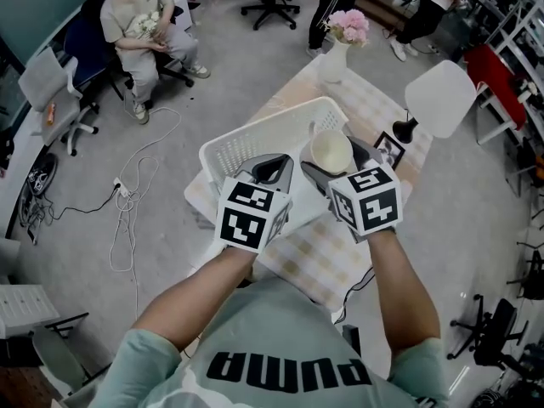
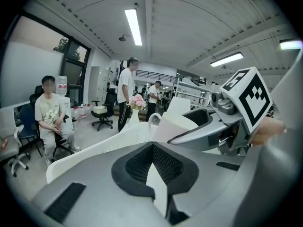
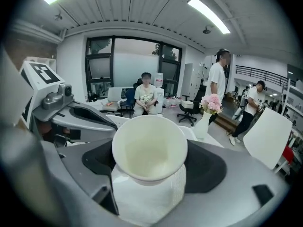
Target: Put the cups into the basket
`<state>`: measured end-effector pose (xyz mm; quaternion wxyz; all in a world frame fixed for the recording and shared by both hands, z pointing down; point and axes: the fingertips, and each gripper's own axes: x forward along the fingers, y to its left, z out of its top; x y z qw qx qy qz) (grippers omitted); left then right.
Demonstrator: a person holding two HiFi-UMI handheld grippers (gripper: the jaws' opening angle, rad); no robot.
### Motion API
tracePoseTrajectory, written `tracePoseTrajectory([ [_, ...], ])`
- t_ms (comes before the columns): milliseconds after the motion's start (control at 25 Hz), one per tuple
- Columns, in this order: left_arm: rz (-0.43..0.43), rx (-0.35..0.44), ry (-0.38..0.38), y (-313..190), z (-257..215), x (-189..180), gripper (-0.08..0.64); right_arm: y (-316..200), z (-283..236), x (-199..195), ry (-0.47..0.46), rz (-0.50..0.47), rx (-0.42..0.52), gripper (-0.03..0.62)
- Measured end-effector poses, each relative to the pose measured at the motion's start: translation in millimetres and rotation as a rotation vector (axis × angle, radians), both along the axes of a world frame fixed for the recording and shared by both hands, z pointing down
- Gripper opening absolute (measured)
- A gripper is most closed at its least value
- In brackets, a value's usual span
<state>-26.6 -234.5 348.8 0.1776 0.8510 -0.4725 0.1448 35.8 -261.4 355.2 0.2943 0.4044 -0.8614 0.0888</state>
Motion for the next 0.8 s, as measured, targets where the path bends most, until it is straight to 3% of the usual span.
tracePoseTrajectory([
  [560,-0.039,-0.079,0.004,-27,40,1,0.005,-30,64,-17,0.113,-0.220,-0.138,0.399],
  [800,-0.039,-0.113,-0.022,-30,55,4,0.005,-39,78,-26,0.180,-0.304,-0.153,0.399],
])
